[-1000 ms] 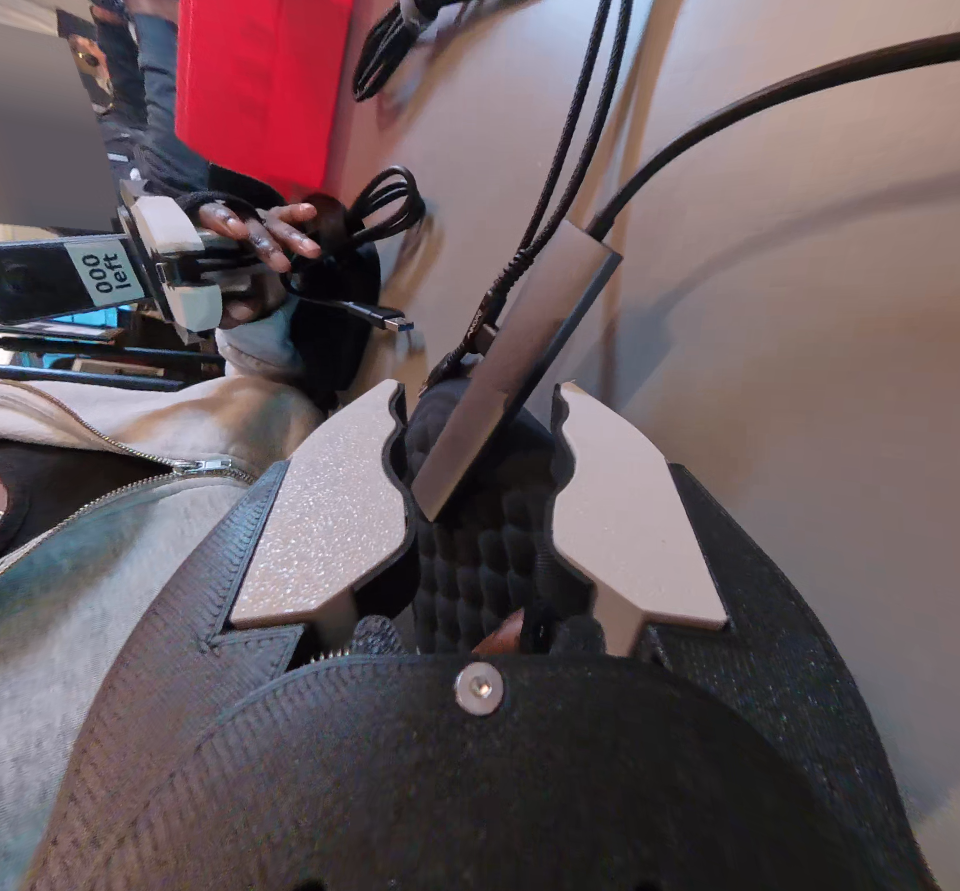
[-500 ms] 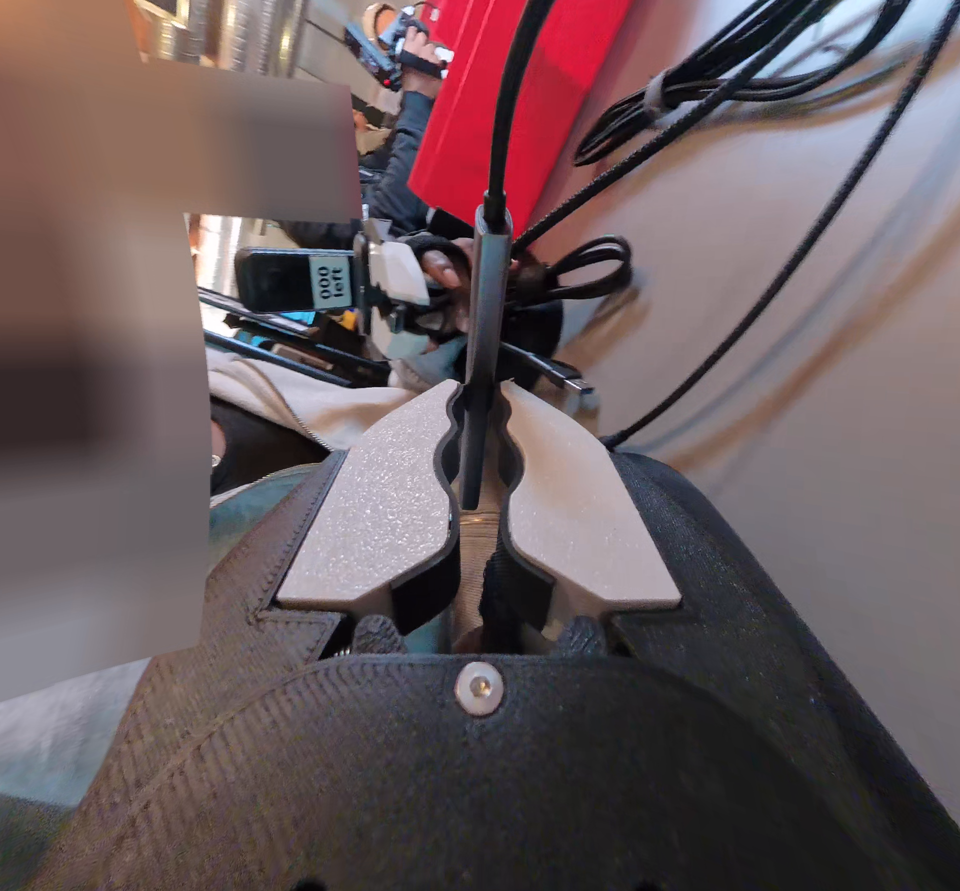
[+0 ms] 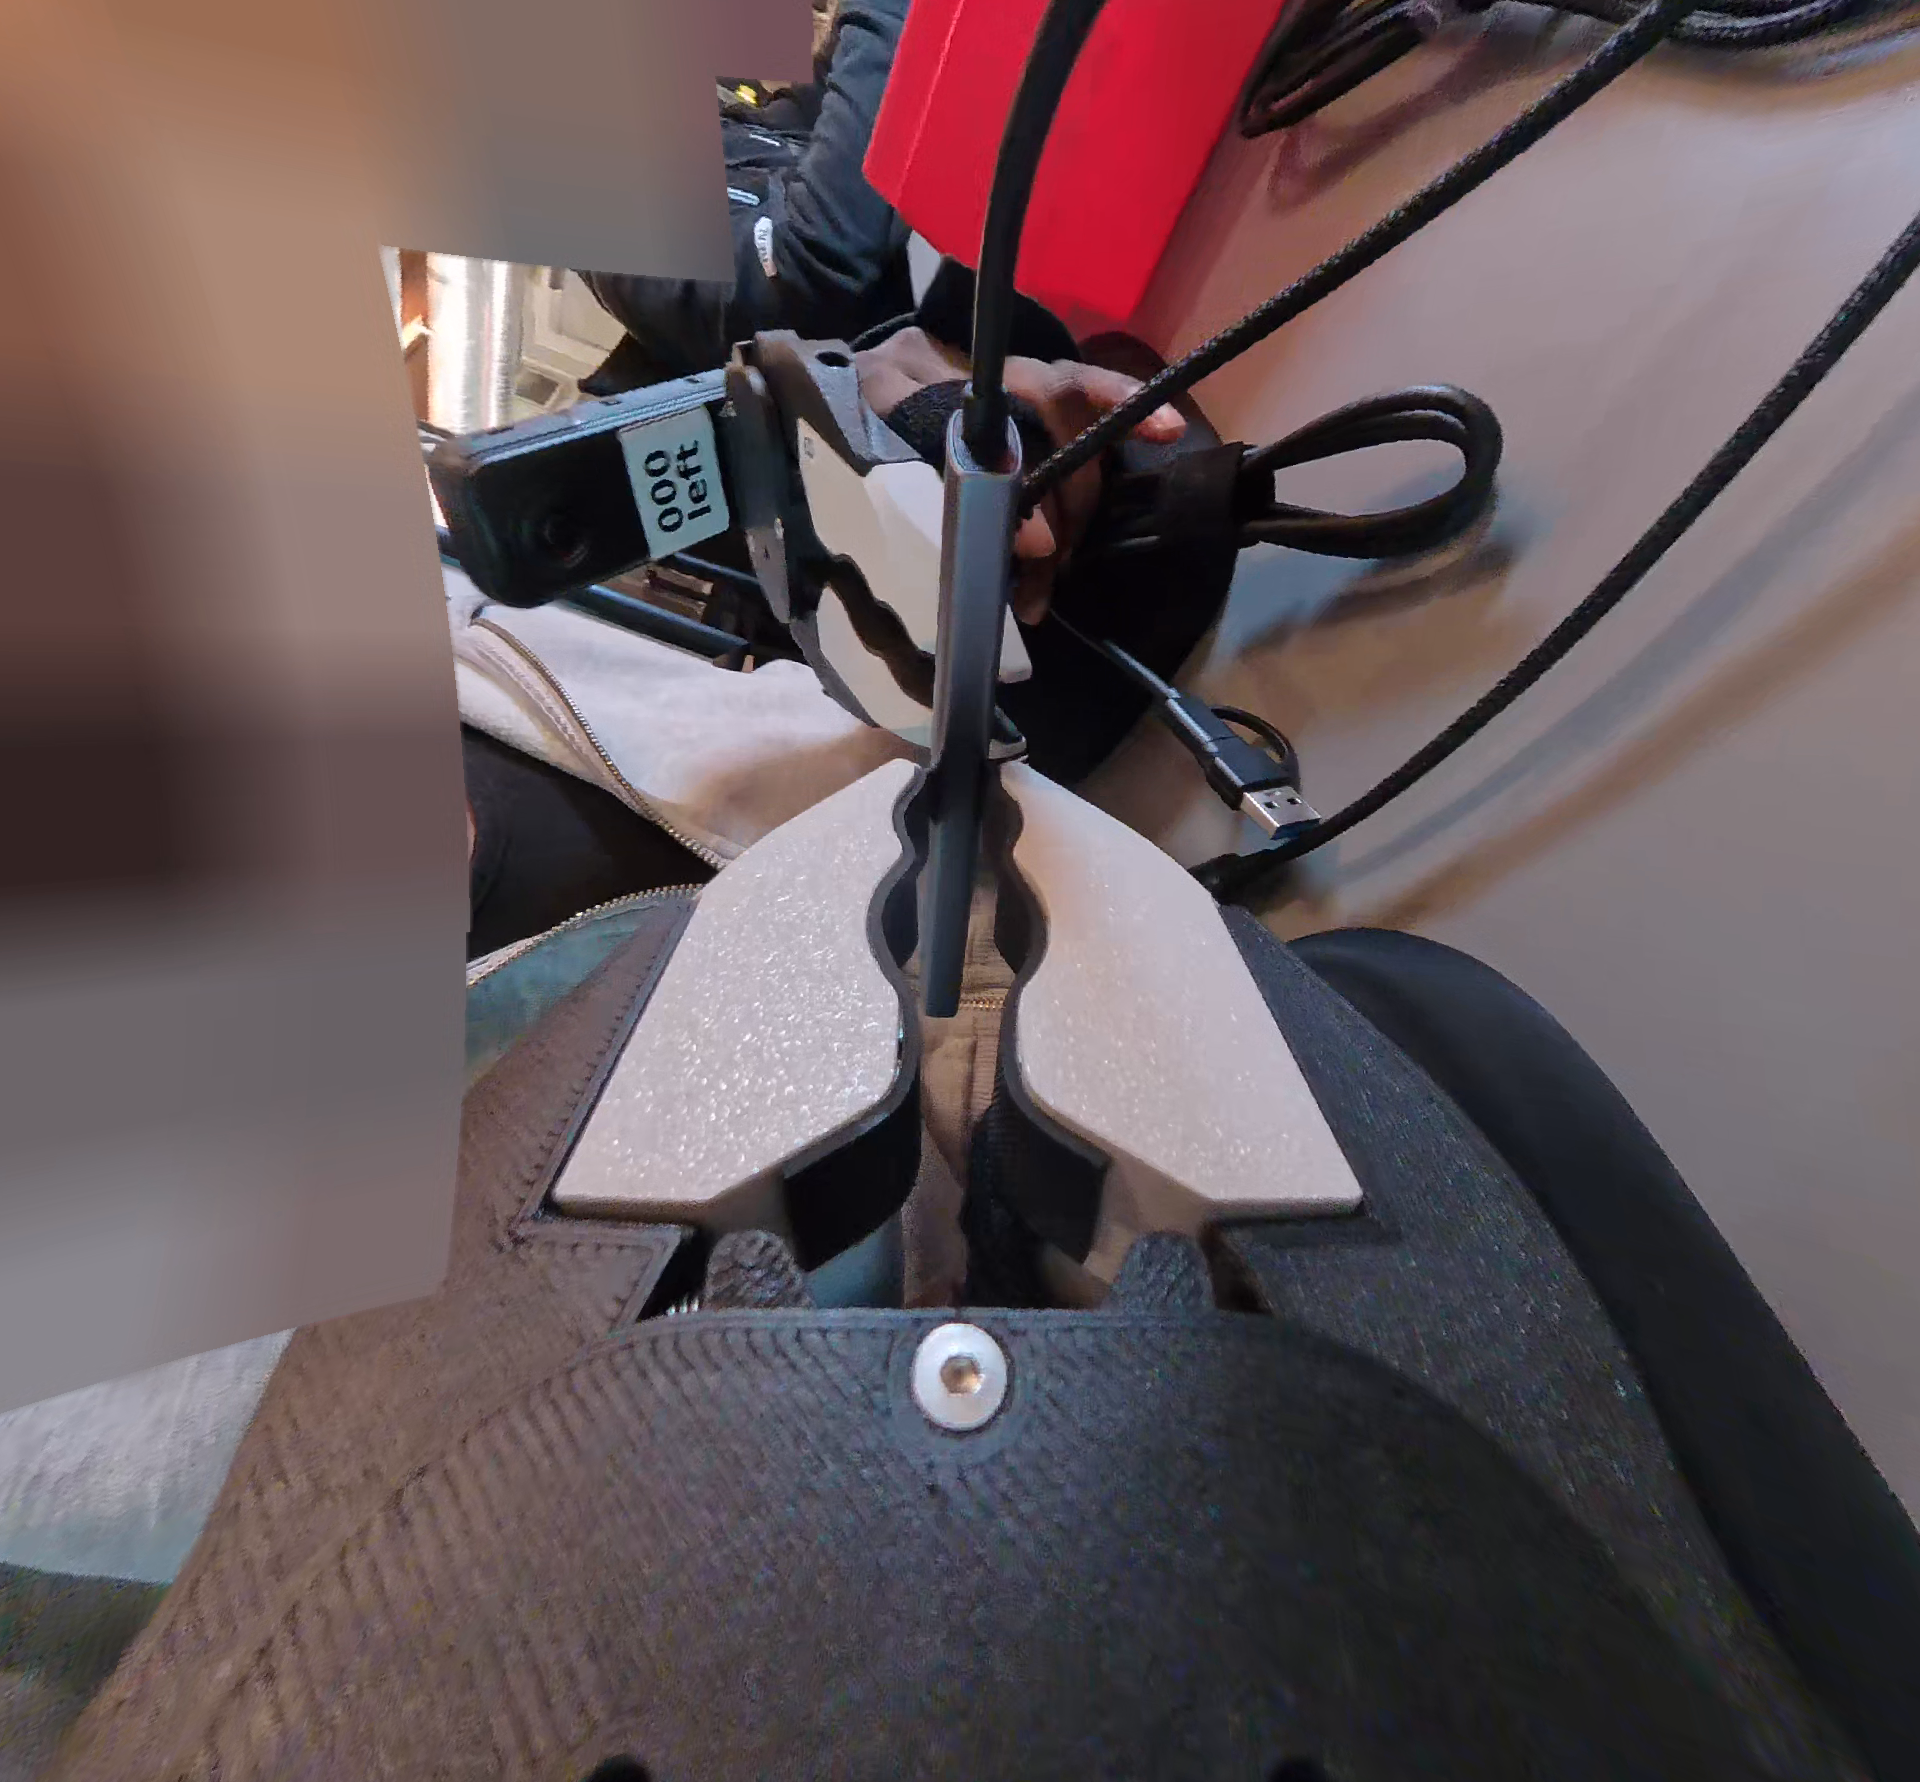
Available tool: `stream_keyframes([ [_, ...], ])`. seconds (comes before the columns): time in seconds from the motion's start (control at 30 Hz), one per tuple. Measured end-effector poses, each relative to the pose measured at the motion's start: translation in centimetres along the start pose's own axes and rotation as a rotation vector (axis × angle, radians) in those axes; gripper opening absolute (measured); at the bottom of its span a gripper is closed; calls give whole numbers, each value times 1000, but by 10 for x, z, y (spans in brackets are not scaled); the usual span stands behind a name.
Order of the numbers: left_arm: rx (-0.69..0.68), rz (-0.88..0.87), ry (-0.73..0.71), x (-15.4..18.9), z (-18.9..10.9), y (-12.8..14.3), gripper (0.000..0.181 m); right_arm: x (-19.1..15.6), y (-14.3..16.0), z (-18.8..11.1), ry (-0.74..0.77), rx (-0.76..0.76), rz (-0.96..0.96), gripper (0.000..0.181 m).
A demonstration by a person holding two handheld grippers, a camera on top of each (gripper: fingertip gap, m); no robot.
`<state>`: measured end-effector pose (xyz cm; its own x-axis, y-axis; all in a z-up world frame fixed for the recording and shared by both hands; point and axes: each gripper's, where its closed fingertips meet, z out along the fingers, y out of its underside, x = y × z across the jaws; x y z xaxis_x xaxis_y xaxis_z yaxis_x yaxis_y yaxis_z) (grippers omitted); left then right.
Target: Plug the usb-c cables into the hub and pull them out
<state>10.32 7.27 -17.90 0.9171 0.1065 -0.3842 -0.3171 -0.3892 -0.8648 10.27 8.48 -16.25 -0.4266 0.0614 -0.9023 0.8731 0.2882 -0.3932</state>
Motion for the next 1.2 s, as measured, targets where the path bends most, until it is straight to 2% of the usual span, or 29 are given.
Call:
stream_keyframes([
  [0.17, -114, 81, -8, 3, 5, 11, 13, 3, 1, 1, 34, -21, -2, 10],
  [0.47, -36, 49, -3, 3, 1, 3, 13, 7, 0, -5, 54, -1, -10, 10],
  [0.73, -58, 76, -21, 3, 3, 4, 13, 7, 0, 2, 43, 23, -11, 10],
  [1.07, -64, -10, -68, -4, 6, 7, 13, 10, -10, 1, 43, 252, 17, 10],
  [1.2, -76, -25, -108, -9, 7, 8, 13, 11, -17, 0, 63, 329, -27, 9],
])
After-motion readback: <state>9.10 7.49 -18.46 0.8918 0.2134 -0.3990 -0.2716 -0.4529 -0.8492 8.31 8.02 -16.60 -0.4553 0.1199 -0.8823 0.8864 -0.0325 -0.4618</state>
